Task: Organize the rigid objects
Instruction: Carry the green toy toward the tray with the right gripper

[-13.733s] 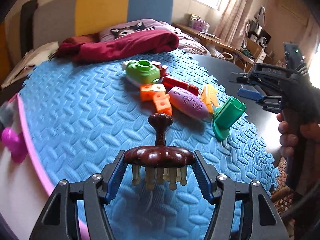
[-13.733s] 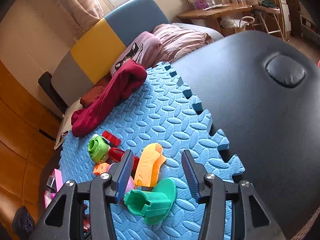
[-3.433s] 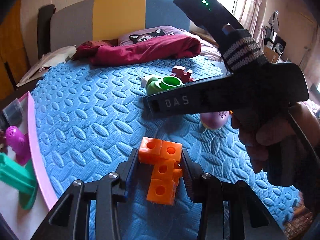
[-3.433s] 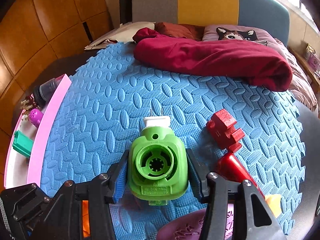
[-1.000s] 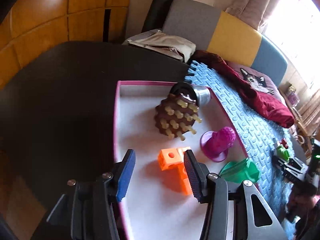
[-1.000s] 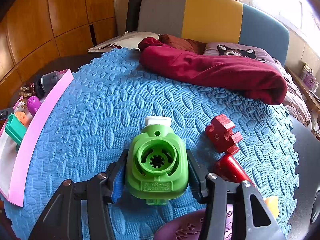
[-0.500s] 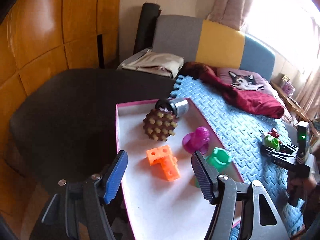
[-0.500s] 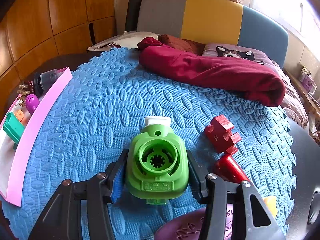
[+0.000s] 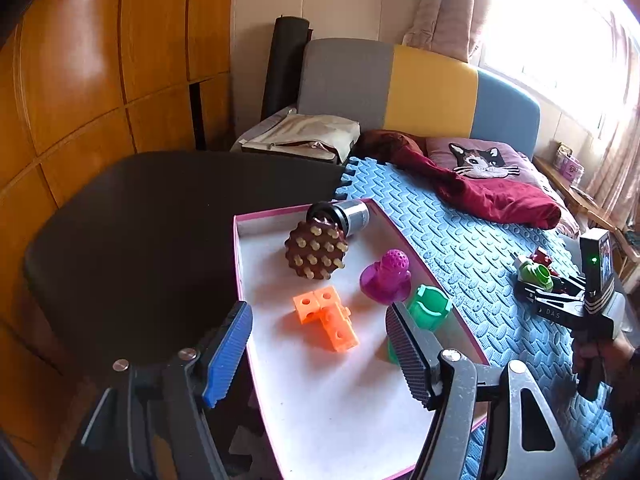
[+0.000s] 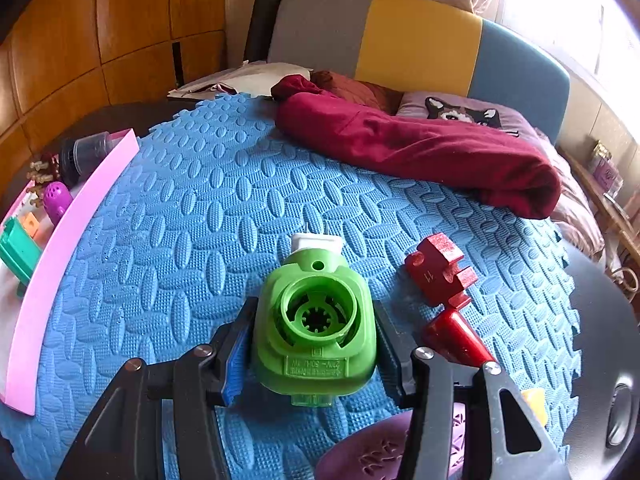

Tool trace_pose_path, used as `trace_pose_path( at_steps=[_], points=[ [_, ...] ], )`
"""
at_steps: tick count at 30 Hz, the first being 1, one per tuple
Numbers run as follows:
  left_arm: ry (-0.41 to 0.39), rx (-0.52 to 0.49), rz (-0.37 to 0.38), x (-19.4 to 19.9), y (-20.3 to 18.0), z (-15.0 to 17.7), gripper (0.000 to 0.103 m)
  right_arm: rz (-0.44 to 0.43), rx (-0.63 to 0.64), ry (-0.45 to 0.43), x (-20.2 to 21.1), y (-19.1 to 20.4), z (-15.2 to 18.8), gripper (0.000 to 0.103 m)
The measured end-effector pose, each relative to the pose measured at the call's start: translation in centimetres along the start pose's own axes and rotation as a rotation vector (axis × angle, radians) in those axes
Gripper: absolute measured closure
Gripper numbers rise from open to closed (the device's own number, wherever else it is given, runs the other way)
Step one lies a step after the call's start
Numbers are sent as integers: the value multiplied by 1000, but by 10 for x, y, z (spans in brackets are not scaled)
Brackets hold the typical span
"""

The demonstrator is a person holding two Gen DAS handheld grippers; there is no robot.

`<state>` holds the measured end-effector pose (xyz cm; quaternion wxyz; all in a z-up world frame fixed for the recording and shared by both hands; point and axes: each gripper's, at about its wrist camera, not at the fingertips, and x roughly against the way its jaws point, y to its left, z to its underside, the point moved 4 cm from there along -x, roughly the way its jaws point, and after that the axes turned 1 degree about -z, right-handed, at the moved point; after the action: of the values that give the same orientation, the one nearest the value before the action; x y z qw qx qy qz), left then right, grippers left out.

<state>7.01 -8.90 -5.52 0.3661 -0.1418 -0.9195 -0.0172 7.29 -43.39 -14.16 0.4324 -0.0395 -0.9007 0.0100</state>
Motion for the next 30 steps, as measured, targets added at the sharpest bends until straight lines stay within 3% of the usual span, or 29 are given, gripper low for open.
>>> trace_pose_path(
  at_steps=[8, 16, 23, 30],
  points=[
    [-7, 16, -3, 0, 8, 3, 33, 43, -57, 11, 2, 2, 1, 51],
    [3, 46, -17, -2, 24, 8, 33, 72, -199, 34, 5, 0, 2, 51],
    [19, 105, -45, -5, 48, 13, 33, -87, -318, 43, 17, 11, -6, 51],
    [5, 135, -65, -4, 60, 11, 33, -213, -232, -67, 60, 66, -41, 51]
  ],
)
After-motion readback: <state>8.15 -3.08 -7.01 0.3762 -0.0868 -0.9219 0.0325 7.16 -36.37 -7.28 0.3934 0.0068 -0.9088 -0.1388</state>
